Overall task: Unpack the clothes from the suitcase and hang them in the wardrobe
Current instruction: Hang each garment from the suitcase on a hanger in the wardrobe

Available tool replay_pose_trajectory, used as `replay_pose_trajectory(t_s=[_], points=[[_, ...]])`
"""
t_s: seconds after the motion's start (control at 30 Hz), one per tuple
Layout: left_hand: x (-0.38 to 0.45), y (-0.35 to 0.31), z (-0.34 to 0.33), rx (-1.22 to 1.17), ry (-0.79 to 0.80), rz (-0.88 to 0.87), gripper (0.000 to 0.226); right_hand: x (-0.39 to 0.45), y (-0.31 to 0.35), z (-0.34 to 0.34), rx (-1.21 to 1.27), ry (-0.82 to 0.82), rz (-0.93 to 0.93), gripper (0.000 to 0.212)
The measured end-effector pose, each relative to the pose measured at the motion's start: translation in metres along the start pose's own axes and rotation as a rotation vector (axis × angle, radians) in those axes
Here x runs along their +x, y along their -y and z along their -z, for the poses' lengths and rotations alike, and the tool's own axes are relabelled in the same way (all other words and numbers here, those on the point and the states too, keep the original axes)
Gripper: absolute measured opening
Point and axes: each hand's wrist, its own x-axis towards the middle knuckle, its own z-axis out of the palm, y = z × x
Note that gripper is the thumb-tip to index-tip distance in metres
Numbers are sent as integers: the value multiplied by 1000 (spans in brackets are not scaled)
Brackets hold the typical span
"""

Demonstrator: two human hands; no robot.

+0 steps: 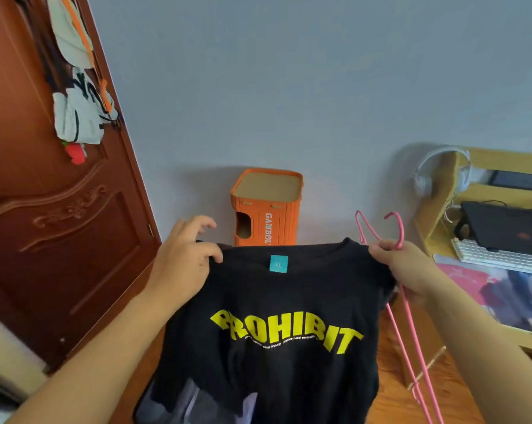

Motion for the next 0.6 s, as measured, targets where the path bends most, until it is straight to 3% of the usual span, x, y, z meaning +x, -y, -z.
replay_pose_trajectory(t_s=[0.07,0.2,0.3,0.4,0.43,0.53,0.6], points=[[0,-11,6,188,-21,32,34,-1,-10,-4,25,36,-4,27],[0,-33,11,197,25,291,44,-7,-25,-10,59,77,-3,30],[-2,-44,15,306,188,329,60,-10,-35,-11,131,150,-39,28],[2,-49,17,348,440,309,77,-5,-47,-9,49,151,-50,22],[5,-50,18,330,520,305,80,-3,-52,-7,-42,141,-15,22],[24,-53,20,224,721,313,85,-5,-46,-5,-286,112,97,54],[36,-55,17,215,808,311,92,-15,-29,0,-267,102,188,40]])
